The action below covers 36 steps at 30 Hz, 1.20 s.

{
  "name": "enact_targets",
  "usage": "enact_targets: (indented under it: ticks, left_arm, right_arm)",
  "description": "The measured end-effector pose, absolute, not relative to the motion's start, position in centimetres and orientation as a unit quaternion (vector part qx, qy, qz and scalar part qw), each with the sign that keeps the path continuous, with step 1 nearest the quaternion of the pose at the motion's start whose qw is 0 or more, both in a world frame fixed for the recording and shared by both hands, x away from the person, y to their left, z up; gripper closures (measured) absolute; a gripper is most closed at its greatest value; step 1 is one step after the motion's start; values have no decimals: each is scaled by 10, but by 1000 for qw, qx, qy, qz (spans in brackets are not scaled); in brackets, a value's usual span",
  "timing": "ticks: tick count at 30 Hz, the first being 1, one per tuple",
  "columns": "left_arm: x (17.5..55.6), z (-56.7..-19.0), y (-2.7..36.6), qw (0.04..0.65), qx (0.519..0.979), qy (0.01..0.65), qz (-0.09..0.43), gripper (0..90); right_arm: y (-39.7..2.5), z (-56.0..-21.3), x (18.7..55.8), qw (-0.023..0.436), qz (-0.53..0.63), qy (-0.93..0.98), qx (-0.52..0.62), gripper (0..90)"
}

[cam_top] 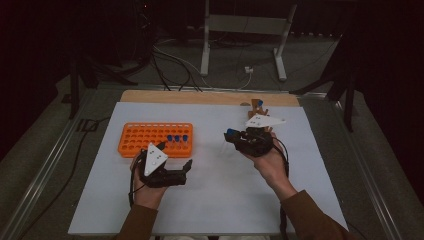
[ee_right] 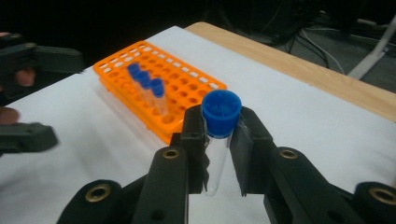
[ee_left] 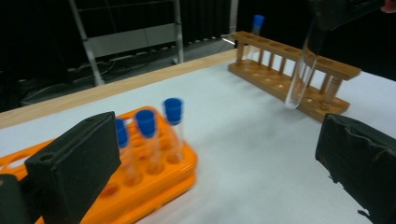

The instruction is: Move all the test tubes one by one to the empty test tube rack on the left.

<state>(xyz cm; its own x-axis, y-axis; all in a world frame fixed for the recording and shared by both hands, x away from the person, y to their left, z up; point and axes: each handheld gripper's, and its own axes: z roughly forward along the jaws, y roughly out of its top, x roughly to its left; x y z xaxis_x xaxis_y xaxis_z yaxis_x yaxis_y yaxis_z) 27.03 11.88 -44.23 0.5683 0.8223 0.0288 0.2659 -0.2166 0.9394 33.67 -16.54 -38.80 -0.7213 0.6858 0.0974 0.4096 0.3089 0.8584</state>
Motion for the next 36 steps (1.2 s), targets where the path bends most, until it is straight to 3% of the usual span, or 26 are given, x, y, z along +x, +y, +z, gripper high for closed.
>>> enact_targets:
  ticks: [16,21,29,36]
  left_arm:
    - [280,-441,78,498,757,341,249,85]
    - [281,-440,73,506,754,338,248,196]
    - [280,-441,69,516,761,316,236,557]
    - [280,-442,67,518,769,302,224,734]
  right_arm:
    - [-139,-389,321,114,480,814,308,762]
    - [-132,-391,318,103,482,817,300,762]
    - [-127,-393,314,93,483,819,294,761]
    - [-127,-393,313,92,483,820,292,762]
